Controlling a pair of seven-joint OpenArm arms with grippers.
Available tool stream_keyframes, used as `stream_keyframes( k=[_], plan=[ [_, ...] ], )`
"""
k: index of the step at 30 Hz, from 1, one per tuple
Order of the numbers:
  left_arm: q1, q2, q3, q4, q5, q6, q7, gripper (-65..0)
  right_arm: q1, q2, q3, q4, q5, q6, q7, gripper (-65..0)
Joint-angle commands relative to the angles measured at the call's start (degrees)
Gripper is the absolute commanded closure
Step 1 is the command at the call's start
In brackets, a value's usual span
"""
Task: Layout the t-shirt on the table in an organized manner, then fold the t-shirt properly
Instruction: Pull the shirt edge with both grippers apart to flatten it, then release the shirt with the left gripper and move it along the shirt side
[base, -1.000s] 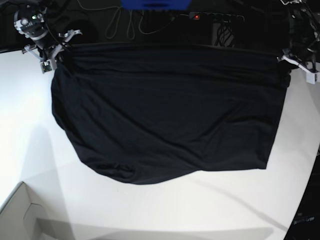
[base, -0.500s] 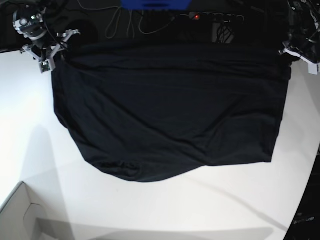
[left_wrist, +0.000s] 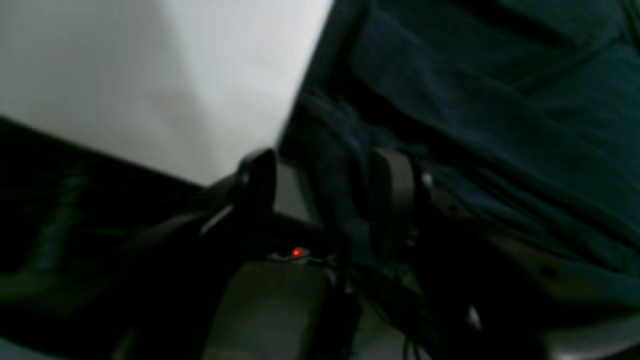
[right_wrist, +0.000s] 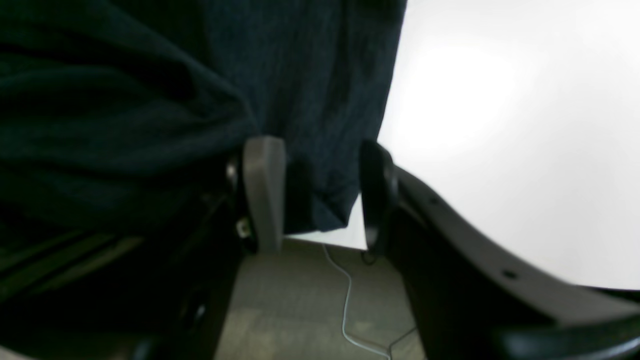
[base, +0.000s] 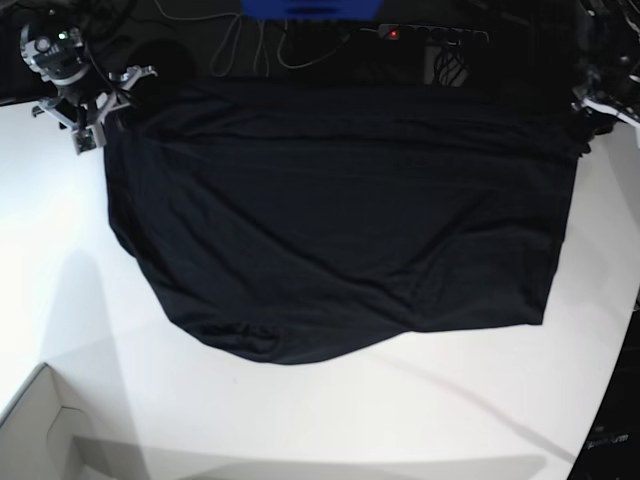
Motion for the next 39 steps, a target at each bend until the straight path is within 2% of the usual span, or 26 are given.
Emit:
stream_keyframes(
  k=[1,6,10,14,19,23,25,26,31,33,36,39],
  plan=[
    [-1.17,-1.1,-0.89,2.26,-1.63,-0.43,-0.84,-29.6,-0.04,0.41,0.38,1.5,0.73,-0.47,1.04,-25.6],
    [-5.92,-1.45,-3.17,4.02,-1.27,-0.43,1.27,-29.8,0.76,0.41,0.47,2.73,0.73,-0.47,0.95,-25.6],
    [-12.07,-1.54,-2.65,2.88,-0.13,-0.43,0.75,-29.8,2.87,0.41,2.76,3.08,0.73,-0.47,0.87,-25.7],
    [-21.74,-1.62,-2.12,-0.55,7.52,-0.43,0.75,-29.8,6.21,0.41,5.66,2.99,0.73,-0.47,0.87,-26.4],
    [-34.22,-1.62,3.16,-9.87,21.93,-0.43,-0.4,-29.8,10.25,0.49,7.86,2.73,0.47,-0.47,0.78,-34.6],
    [-41.96,-1.71,8.96,-21.39,34.07,-0.43,-9.63,-29.8,11.92,0.49,7.86,2.64,0.47,-0.47,0.78,-38.3],
    [-45.83,-2.94,12.47,-29.12,39.43,-0.21,-15.25,-29.8,12.71,0.49,7.77,2.64,0.47,-0.47,0.78,-38.5],
    [-47.32,-3.29,14.23,-33.78,41.36,1.37,-18.15,-29.8,12.98,0.49,7.77,2.64,0.47,-0.47,0.78,-38.5],
    [-51.98,-6.28,18.72,-52.42,42.33,7.79,-32.92,-29.9,12.98,0.49,7.68,2.55,0.47,-0.47,0.78,-38.5],
    [-53.48,-7.6,20.3,-58.75,42.51,12.19,-38.9,-29.9,13.06,0.49,7.68,2.2,0.47,-0.47,0.78,-38.5],
    [-54.8,-8.92,22.76,-63.58,42.15,17.2,-44.44,-29.9,13.06,0.67,7.68,0.71,0.47,-0.47,0.78,-38.5],
    [-55.06,-9.27,25.22,-64.02,42.33,20.01,-46.2,-29.9,13.06,0.76,7.68,-0.96,0.47,-0.47,0.78,-38.5]
  ],
)
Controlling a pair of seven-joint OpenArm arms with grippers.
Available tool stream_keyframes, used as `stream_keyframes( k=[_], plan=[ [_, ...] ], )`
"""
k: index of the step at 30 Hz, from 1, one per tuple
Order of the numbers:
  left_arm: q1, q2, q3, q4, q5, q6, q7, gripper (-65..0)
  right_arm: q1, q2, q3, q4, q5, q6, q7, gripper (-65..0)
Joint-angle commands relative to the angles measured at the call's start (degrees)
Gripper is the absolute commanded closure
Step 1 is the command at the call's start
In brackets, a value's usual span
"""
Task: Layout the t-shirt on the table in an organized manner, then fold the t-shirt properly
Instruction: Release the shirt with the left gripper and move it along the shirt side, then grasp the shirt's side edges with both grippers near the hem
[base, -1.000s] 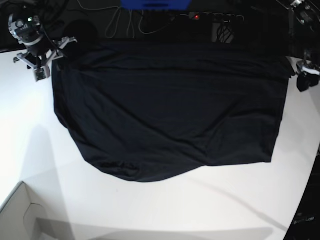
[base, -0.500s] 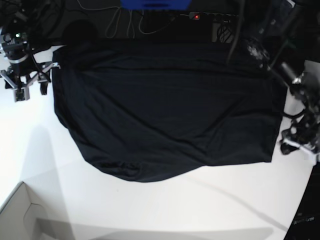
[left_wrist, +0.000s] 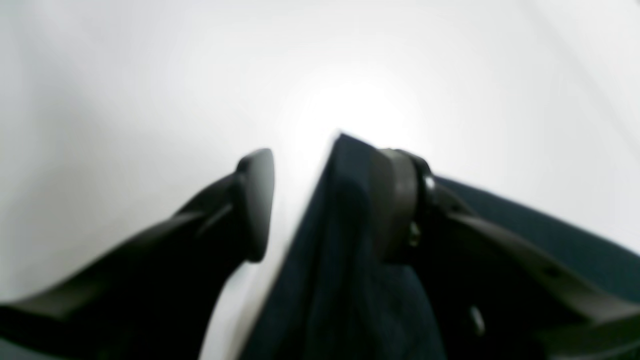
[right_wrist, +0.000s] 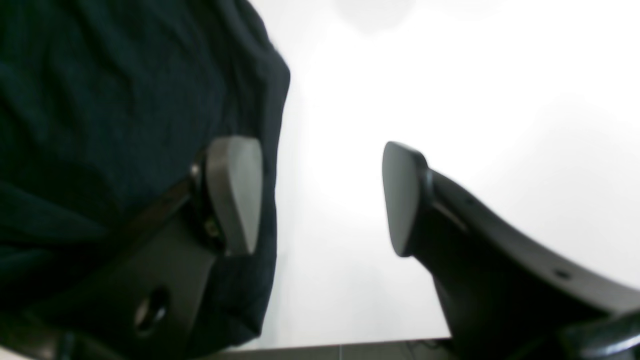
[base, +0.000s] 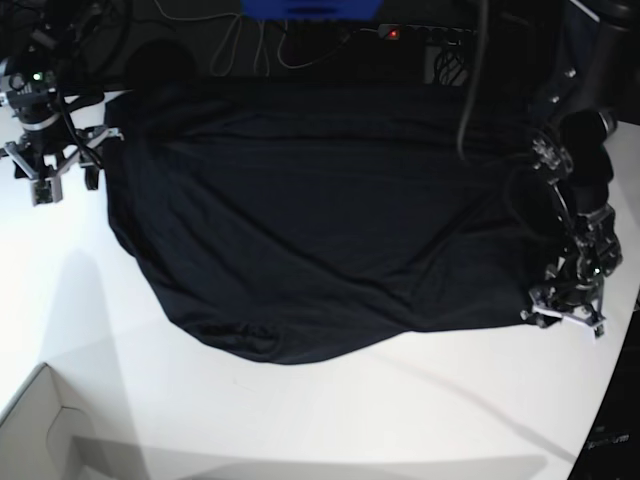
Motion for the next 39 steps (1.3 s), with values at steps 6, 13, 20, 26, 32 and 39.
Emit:
stream_keyframes(
  k=[6,13,20,26,32,39],
  plan=[
    [-1.99,-0.48,5.8,0.43,-0.46,-0.01,-1.22,-29.9,1.27,0.74,0.18,-0.75,0.67,-0.25,1.19,-38.5],
    [-1.73,-0.31,6.77,0.17,-0.29,0.08,-1.31,-29.9,1.35,0.82,0.18,-0.75,0.67,-0.25,1.19,-38.5],
    [-1.9,-0.66,6.77,-4.93,-0.29,0.7,-1.39,-29.9,1.35,0.82,0.18,-0.75,0.67,-0.25,1.19,-38.5],
    [-1.73,-1.19,6.86,-5.2,-0.2,5.88,-1.39,-27.6,2.59,2.06,0.18,-0.66,0.67,-0.25,1.28,-38.5],
    [-1.73,-1.1,6.86,-5.11,-0.2,5.88,-1.39,0.0,7.51,1.79,-0.52,-0.84,0.67,-0.25,1.28,-38.5],
    [-1.82,-0.92,6.68,-4.76,-0.82,5.79,-1.39,0.0,16.39,2.06,-11.07,-10.33,-2.15,-0.25,1.28,-38.5]
  ],
)
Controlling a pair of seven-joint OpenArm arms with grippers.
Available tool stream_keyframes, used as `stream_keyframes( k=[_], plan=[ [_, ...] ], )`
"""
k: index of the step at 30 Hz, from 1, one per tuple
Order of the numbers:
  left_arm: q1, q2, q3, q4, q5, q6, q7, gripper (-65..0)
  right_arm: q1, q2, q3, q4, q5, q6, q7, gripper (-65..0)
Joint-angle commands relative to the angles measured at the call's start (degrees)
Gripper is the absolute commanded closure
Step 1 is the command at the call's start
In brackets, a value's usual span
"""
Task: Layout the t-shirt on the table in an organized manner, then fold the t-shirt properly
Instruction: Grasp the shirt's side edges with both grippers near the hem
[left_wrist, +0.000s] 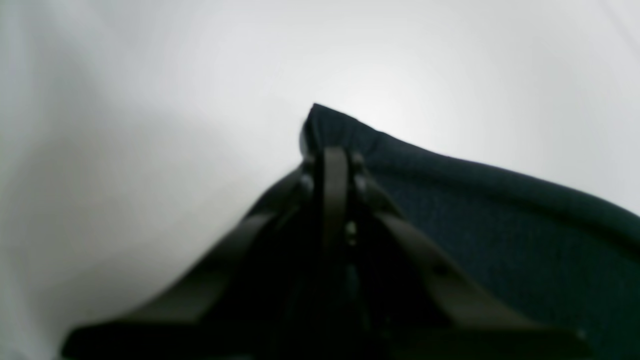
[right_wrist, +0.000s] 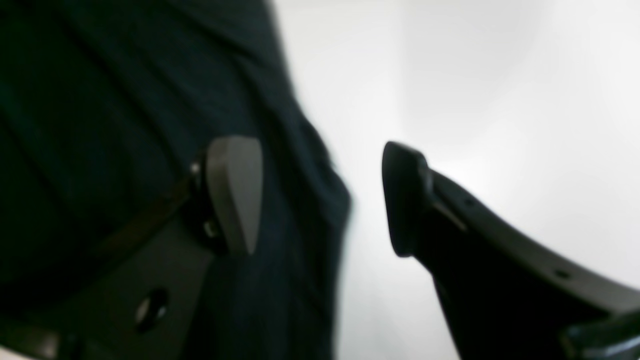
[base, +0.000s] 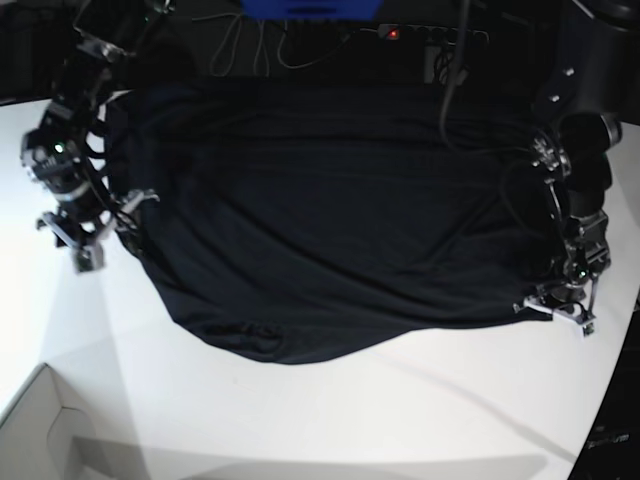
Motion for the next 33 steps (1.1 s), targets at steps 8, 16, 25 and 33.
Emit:
stream_keyframes(
  k=[8,16,25,33],
  plan=[
    [-1.05,-0.51,-0.01,0.53,0.08,-0.11,0.79,0.0,16.12,0.63,-4.82,-19.17,-8.27,-0.25,1.81,-38.5],
    [-1.05,-0.51,-0.01,0.53,0.08,-0.11,0.79,0.0,26.32,1.95,-4.74,-35.7,-11.79,-0.25,3.57,-38.5],
    [-1.05,-0.51,-0.01,0.53,0.08,-0.11,0.79,0.0,27.11,4.24,-3.59,-44.84,-11.44,-0.25,10.77,-35.2],
    [0.53,0.37,-0.01,8.18,-5.72,-0.11,1.5,0.0,26.93,4.15,-3.59,-42.64,-11.53,-0.25,10.77,0.0]
  ],
)
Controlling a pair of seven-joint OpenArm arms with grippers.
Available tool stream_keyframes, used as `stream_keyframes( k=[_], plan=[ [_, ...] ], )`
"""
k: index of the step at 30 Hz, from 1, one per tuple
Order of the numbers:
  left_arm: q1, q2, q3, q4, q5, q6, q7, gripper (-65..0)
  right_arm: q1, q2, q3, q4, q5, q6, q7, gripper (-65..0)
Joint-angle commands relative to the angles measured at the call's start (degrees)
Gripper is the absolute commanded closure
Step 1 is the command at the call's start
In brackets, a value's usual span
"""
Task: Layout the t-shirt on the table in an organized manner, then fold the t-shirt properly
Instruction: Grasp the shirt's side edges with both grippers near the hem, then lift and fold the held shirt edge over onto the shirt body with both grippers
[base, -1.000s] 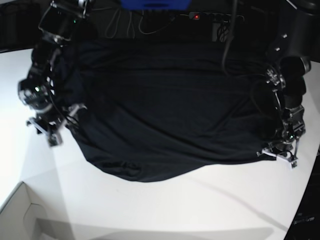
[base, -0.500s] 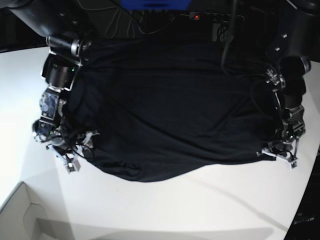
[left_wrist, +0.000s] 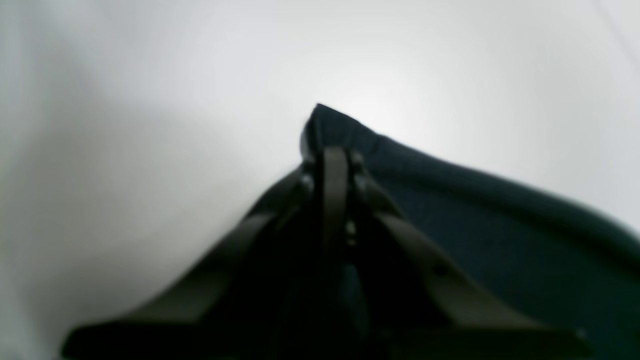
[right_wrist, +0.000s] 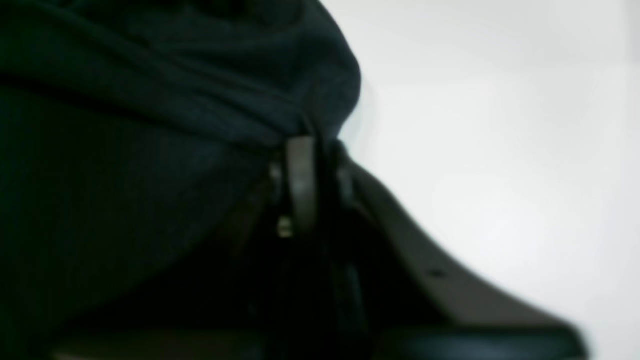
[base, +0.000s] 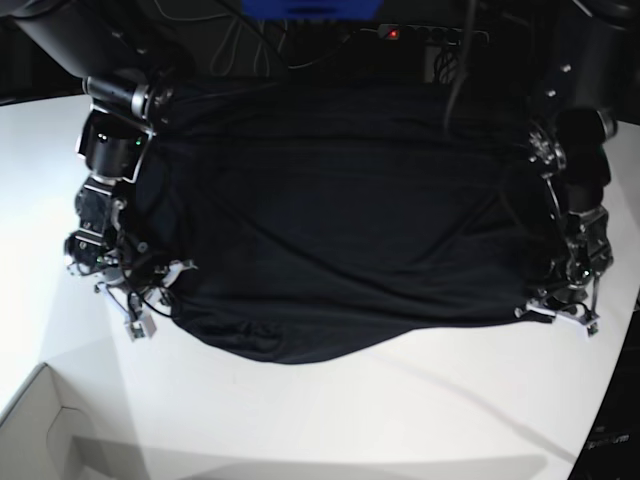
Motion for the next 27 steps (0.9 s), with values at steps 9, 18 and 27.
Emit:
stream_keyframes(
  k=[9,18,27],
  plan=[
    [4.46,-0.33,0.15,19.56,-9.23,-0.3,6.08,0.0,-4.02,-1.06,-0.01,15.12,0.37,-0.05,0.85,0.0],
    [13.25,-0.33,0.15,33.19,-18.19,-0.3,11.62,0.0,-11.41,-2.82,-0.01,27.95,0.45,-0.05,0.85,0.0],
    [20.9,-0.59,-0.29,43.65,-24.26,-0.3,14.44,0.0,-18.7,-3.7,-0.27,39.12,2.91,-0.05,0.85,0.0]
  ],
)
